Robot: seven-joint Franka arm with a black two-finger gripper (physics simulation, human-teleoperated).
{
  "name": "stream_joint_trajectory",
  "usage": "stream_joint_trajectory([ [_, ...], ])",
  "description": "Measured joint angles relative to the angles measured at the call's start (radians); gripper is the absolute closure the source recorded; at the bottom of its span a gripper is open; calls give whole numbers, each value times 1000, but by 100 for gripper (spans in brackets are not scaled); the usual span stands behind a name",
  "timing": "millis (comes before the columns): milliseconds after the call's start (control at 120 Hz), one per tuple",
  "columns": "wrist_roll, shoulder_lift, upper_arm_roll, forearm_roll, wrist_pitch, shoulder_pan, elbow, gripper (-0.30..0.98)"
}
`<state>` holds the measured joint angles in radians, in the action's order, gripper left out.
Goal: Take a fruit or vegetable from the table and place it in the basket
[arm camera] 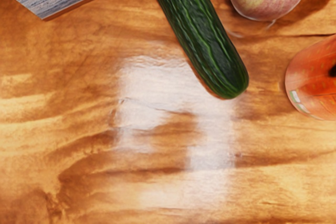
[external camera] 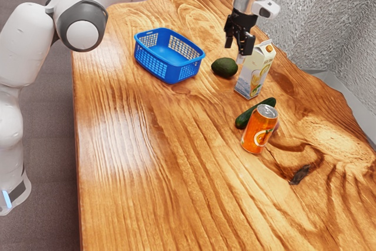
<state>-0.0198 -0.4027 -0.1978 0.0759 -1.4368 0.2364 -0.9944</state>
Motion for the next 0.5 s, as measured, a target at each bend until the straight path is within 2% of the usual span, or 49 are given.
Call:
stream_joint_trajectory([
  [217,-2,3,-2,1,0,-4,-1,0],
  [500,81,-5,-27,1,-61,-144,-3,0],
])
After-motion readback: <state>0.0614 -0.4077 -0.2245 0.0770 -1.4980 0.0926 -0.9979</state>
